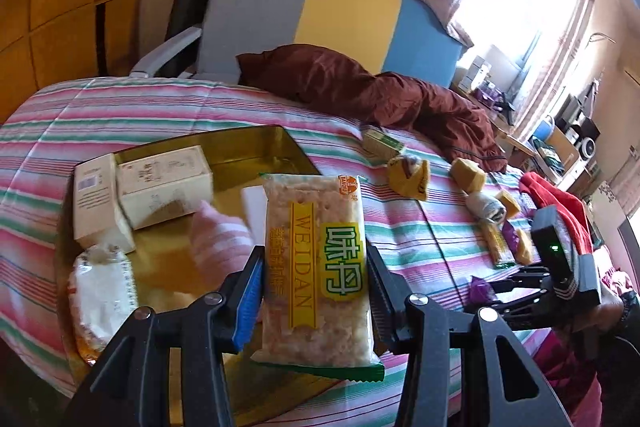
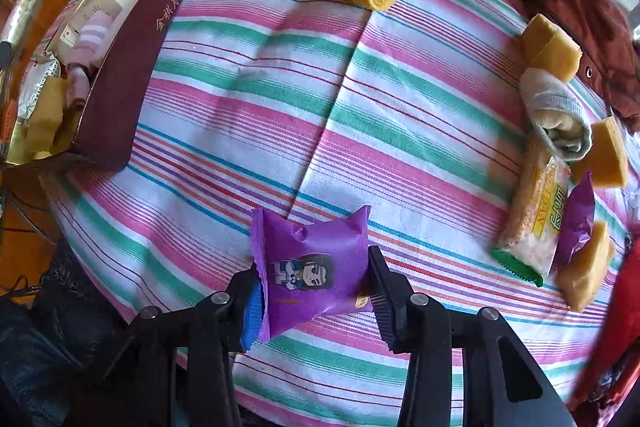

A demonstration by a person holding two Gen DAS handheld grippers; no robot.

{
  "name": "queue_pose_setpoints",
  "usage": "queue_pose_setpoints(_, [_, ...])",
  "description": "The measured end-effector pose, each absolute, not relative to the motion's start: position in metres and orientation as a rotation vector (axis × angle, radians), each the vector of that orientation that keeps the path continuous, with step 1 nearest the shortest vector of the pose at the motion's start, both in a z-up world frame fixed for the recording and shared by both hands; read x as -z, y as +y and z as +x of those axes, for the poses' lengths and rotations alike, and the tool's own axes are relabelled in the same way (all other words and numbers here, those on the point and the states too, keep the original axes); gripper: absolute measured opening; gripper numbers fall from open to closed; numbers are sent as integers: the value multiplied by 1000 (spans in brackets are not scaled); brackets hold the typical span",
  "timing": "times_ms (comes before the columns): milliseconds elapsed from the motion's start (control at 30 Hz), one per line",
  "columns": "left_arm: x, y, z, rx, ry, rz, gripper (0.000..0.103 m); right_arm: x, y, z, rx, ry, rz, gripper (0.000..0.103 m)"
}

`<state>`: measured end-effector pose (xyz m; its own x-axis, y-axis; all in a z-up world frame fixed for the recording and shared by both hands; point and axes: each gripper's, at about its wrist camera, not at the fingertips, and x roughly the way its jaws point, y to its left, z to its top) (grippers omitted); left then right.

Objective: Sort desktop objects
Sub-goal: 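Lift the wafer bar with the left tool while the right tool grasps the purple candy packet, then carry the wafer bar and purple packet into the gold tray and open both tools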

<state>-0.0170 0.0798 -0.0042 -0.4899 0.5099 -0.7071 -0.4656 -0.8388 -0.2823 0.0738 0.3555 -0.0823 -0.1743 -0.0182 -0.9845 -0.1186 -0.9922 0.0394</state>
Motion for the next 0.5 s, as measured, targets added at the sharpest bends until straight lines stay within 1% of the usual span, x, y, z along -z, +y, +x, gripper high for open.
queue_pose_setpoints(233, [-6,43,-31,-2413,-134,-1106,48,35,333,67,-2508,110,-1842,45])
queue_pose_setpoints(500, [-5,16,-62,-2561,-143,-1143,48,-23,267,26,-2794,54,-1691,45])
